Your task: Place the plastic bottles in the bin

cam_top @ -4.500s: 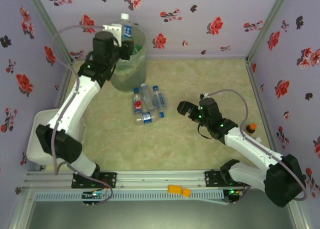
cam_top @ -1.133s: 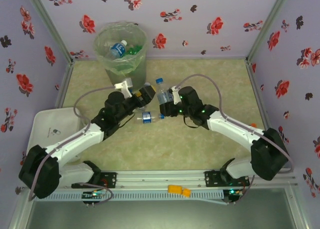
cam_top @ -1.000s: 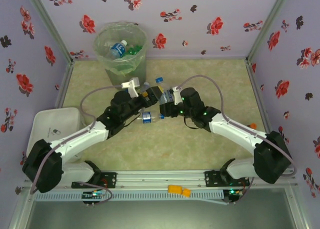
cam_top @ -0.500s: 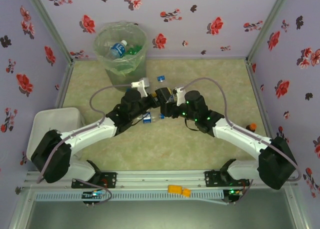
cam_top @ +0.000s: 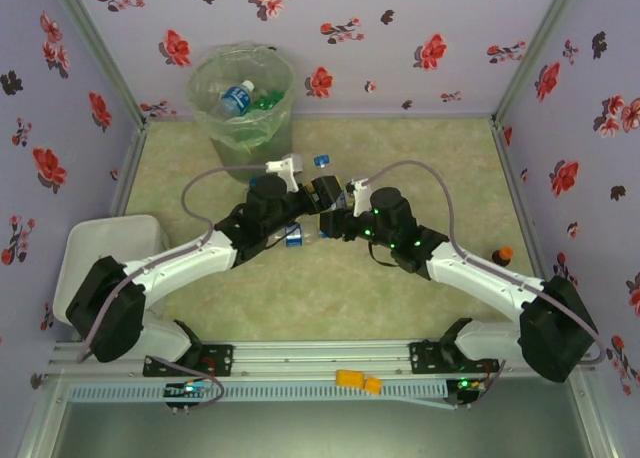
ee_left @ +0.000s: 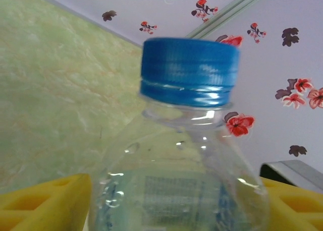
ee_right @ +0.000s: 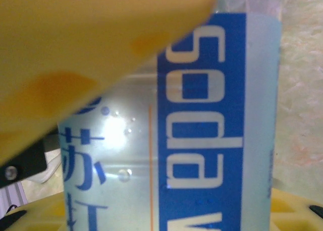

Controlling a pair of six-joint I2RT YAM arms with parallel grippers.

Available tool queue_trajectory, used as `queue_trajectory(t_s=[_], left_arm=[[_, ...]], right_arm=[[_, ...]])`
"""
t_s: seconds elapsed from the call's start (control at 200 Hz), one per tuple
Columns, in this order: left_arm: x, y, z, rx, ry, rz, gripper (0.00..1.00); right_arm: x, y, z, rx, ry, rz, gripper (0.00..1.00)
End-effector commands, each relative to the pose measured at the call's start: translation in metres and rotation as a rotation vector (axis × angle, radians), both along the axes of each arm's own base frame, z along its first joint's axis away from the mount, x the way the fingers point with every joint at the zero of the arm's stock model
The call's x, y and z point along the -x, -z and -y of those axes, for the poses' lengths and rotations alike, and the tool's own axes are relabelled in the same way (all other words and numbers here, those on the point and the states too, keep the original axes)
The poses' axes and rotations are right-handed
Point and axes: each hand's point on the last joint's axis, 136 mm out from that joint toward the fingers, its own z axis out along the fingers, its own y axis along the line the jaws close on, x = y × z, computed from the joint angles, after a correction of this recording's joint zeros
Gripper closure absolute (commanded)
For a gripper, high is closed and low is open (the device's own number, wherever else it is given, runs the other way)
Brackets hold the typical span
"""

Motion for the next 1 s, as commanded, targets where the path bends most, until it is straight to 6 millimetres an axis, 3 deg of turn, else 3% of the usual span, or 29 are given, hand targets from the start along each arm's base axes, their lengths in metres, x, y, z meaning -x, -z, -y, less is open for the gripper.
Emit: queue_trajectory(t_s=[0.0,0.25,0.39,0.505,0.675,0.915,0.995], left_arm=[[-0.002,-0.006,0.006,0.013,0.010,0.004,0.27],[-0.003,-0.012,0.006,-0.002,0.015,0.023,0.53],[-0.012,-0.022,0.000,-0.010,-0.004,0.047,0.68],[-0.029,-0.034,-0.015,-0.023,-0.043,0.079,0.72],[-0.061,-0.080,-0.046,-0.067,-0.102,0.186,0.73],[-0.110,-0.165,-0.097,-0.177,-0.178,0.361,0.72],[-0.129,-0.184,-0.117,-0.228,-0.207,0.378,0.72]], right_arm=[[0.003,-0.019,-0.005,-0.045,-0.015,0.046,0.52],[0.001,-0.018,-0.008,-0.028,-0.023,0.038,0.45],[-0.002,-0.022,-0.007,-0.032,-0.005,0.044,0.27],[-0.002,-0.027,-0.004,-0.045,0.011,0.047,0.12],[0.000,-0.029,0.000,-0.067,0.031,0.027,0.01],[-0.004,-0.010,0.009,-0.010,0.089,-0.012,0.00],[-0.005,-0.005,0.013,0.010,0.104,-0.021,0.00]])
